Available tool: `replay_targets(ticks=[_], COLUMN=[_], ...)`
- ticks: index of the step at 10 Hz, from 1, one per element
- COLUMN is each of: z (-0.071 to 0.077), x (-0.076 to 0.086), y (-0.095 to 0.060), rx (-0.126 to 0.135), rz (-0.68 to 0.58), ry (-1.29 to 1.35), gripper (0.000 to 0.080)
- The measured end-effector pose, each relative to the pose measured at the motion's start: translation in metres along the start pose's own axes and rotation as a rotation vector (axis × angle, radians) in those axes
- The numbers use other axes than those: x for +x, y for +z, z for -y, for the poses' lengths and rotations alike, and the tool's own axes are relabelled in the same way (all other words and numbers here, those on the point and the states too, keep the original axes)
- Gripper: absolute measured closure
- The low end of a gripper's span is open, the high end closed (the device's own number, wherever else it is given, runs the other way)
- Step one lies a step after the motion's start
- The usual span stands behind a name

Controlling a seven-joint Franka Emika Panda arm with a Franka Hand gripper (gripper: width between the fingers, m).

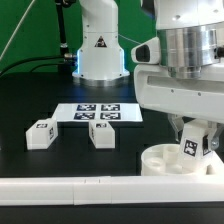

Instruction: Assemble stool

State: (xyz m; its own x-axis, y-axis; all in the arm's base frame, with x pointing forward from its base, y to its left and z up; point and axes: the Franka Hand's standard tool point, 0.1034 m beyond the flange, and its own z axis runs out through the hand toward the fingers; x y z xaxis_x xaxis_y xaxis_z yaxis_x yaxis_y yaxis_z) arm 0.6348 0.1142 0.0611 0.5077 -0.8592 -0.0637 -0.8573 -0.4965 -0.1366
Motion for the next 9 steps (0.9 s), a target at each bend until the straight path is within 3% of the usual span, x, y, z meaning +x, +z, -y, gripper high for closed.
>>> replay_targets(ticks=[4,5,7,9], z=[0.0,0.001,0.002,0.003], x=[-0.001,0.003,0.005,0.009], y=[0.0,-0.002,-0.002,0.0], rx=[0.007,0.02,0.051,0.126], rz=[0.014,0.034,0.084,0.128], ry=[0.252,0.406,0.775,1.085], gripper=[0.0462,0.0462,0.0462,0.0462])
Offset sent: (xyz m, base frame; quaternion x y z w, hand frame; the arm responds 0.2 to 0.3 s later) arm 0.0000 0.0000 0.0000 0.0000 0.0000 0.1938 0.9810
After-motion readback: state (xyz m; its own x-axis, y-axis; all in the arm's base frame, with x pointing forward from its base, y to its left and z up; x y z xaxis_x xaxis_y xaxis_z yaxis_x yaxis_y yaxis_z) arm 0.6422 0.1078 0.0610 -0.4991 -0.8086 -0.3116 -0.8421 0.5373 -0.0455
